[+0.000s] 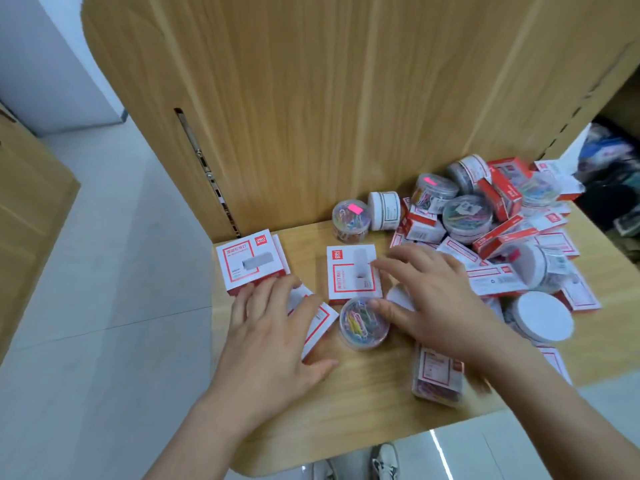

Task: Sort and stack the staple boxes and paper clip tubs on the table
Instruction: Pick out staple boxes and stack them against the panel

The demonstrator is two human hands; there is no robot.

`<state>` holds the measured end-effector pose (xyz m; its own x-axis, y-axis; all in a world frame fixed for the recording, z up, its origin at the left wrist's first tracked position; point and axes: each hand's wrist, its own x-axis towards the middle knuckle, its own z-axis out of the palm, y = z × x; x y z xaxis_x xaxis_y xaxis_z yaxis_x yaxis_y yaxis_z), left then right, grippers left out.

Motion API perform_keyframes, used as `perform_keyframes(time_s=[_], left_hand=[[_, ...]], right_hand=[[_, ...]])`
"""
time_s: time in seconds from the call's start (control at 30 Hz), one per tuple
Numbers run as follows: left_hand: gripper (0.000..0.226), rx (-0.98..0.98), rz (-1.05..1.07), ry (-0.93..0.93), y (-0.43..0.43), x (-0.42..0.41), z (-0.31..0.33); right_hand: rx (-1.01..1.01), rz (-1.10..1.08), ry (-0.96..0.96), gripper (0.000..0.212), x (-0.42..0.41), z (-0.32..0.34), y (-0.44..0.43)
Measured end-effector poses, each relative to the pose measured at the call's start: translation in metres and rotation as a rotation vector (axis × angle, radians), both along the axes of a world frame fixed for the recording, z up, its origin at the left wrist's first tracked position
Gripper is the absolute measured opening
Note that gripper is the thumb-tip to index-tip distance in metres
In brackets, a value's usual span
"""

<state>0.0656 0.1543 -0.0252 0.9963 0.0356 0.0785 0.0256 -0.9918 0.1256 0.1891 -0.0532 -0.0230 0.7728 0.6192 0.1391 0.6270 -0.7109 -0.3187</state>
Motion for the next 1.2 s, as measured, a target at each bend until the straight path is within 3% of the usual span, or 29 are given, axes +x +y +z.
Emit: perform_keyframes(time_s=[0.07,0.17,0.27,0.47,0.63,0.73,0.8,0.9,1.03,1.2], left_hand=[[0.075,-0.025,-0.070,-0.027,-0.008,0.002,0.001],[0.085,-0.036,-0.176,0.034,-0.027,0.015,0.002],[0.096,-0.014,-0.212,0.101,-0.044,0.037,-0.005],[0.096,0.018,-0.165,0.090,-0.049,0.043,-0.018],[0.099,-0.056,-0.162,0.076,-0.054,0.026,-0.016],[0.073,-0.288,-0.025,-0.085,-0.047,0.006,-0.007],[0.049,-0.361,0.129,-0.267,-0.033,-0.011,-0.008],[0.047,-0.336,0.260,-0.231,-0.012,-0.025,-0.021],[0.054,-0.406,0.300,-0.140,-0.005,-0.026,-0.028],[0.061,-0.322,0.391,-0.129,-0.001,-0.040,-0.029]], right_hand=[[-0.071,-0.130,-0.040,0.066,0.002,0.012,-0.019],[-0.338,-0.192,0.162,0.087,0.008,0.019,-0.041],[-0.357,-0.148,0.181,0.095,0.012,0.007,-0.043],[-0.125,-0.210,-0.039,0.051,0.014,-0.014,-0.031],[-0.043,-0.303,-0.088,0.041,0.016,-0.019,-0.026],[0.041,-0.256,-0.157,0.035,0.006,-0.006,-0.017],[0.083,-0.081,-0.142,0.034,-0.002,0.005,0.000],[-0.145,0.126,0.024,0.051,0.000,0.011,0.026],[-0.333,0.149,0.219,0.073,0.022,0.017,0.050],[-0.443,0.200,0.215,0.088,0.032,0.026,0.073]])
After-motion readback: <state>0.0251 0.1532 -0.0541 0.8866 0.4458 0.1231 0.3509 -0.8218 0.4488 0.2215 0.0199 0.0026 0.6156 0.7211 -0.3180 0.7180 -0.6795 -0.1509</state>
